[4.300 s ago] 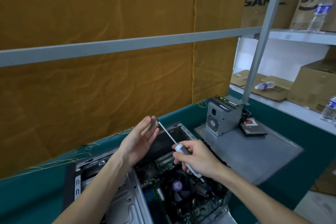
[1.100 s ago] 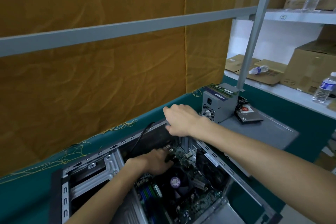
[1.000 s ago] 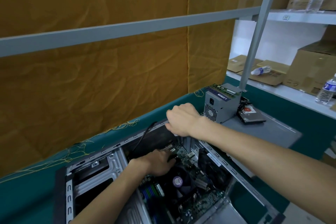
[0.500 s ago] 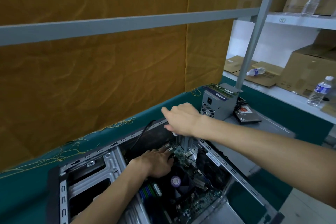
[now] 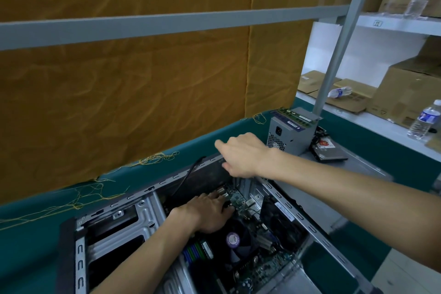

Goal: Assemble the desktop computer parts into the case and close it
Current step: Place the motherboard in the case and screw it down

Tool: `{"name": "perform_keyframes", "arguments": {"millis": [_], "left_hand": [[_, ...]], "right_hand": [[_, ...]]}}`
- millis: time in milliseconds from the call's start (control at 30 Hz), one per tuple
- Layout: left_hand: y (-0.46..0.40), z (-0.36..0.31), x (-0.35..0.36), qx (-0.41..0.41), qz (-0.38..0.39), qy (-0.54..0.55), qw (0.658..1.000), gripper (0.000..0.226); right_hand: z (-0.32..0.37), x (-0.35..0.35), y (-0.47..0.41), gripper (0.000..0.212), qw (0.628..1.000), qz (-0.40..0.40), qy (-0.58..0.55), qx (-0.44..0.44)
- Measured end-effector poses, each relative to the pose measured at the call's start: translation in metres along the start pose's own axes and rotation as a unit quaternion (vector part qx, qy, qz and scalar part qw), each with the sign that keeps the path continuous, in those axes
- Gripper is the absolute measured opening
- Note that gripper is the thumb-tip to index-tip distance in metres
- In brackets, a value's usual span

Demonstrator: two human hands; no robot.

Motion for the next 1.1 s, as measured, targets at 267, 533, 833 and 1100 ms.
{"name": "perform_keyframes", "arguments": {"millis": [267,533,833,1100], "left_hand": [[0.006,-0.028,-0.013,0.104,-0.043,0.11,0.987,0.033],[0.005,-0.027,-0.014,0.114,-0.025,0.12,0.986,0.027],[0.0,-0.026,-0.011,0.11,-0.007,0.107,0.988,0.029],[-0.001,-0.022,-0.01,0.114,-0.018,0.126,0.985,0.029]], "right_hand": [[0.003,0.007,-0.004,0.029,0.998,0.047,-0.038,-0.006],[0.004,0.001,-0.004,0.056,0.999,0.018,-0.028,0.005],[0.002,0.002,-0.001,0.03,0.999,0.034,-0.012,-0.002],[0.01,-0.005,0.001,0.055,0.999,-0.029,0.026,-0.025]]}}
Point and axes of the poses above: each hand's wrist, its own y-axis away from the middle knuckle, its own x-axis out of the palm, z = x × y, the point moved 10 cm from there along -y, towards the middle knuckle, and after that the axes turned 4 degrees about x, right-handed, at the moved point
